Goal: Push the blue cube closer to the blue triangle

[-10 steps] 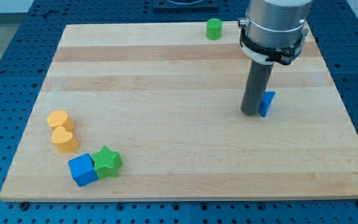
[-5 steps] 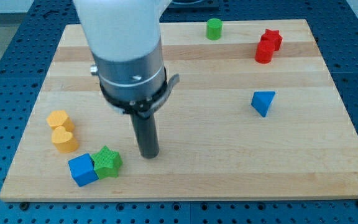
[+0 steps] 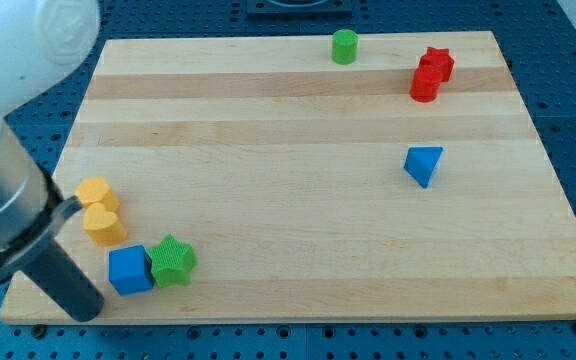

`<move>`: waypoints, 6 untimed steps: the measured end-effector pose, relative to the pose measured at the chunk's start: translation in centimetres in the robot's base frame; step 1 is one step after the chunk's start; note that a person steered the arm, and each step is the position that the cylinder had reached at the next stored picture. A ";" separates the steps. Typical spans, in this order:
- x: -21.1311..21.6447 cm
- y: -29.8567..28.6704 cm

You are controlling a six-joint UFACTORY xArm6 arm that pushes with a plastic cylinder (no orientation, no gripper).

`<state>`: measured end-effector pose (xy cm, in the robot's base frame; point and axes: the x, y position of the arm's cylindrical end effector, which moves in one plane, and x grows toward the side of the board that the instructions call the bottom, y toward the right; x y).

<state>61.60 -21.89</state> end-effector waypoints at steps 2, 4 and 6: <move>-2.0 1.4; -3.2 4.1; -5.6 7.6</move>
<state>56.01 -14.32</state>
